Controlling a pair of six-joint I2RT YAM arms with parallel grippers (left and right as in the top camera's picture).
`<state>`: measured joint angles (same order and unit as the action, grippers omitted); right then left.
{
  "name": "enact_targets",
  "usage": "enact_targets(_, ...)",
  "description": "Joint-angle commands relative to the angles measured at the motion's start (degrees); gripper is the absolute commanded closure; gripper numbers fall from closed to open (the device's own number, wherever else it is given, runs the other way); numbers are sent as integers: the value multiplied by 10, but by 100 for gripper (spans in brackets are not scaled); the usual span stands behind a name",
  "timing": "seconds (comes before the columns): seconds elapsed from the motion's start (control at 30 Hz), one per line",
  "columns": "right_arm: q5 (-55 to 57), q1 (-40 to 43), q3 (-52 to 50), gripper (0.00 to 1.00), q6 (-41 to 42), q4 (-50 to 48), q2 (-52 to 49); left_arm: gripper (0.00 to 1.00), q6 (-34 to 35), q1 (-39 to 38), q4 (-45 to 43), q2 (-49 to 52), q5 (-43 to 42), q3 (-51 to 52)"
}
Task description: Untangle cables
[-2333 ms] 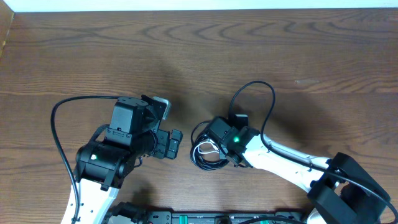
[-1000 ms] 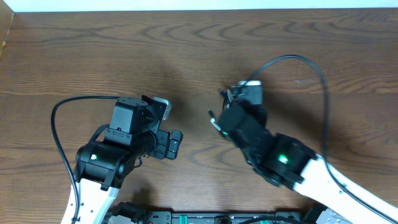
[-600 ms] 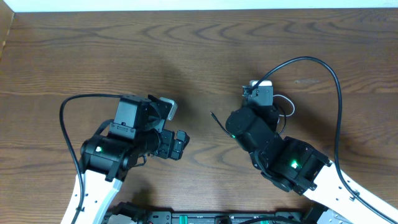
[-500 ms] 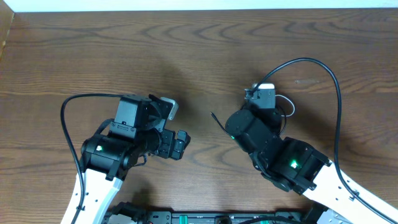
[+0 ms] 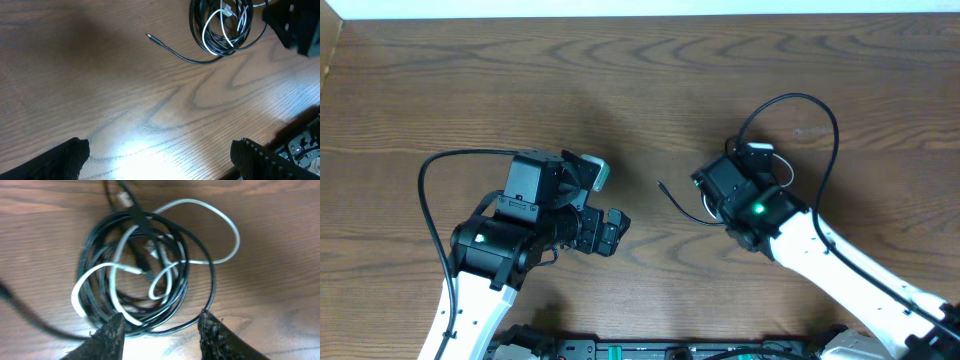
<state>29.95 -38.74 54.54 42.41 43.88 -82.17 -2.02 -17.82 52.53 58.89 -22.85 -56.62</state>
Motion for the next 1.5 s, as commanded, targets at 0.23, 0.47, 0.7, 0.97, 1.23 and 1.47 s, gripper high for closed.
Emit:
enact_targets(0.23, -62, 60, -2, 74, 175, -63, -108, 4, -12, -3, 5, 1, -5, -14)
enact_targets(0.47, -77, 60, -2, 73, 156, -90, -150, 4, -12, -3, 8, 1, -5, -14)
enact_targets(0.7, -94, 60, -2, 81, 152, -99, -150, 4, -12, -3, 8, 1, -5, -14)
enact_targets(0.97, -188, 60, -2, 56, 104, -133, -150, 4, -12, -3, 8, 1, -5, -14)
enact_targets(1.23, -188, 54, -2, 53, 78, -133, -150, 4, -12, -3, 8, 1, -5, -14)
enact_targets(1.47, -112, 50, -2, 64, 72, -121, -150, 4, -12, -3, 16, 1, -5, -14)
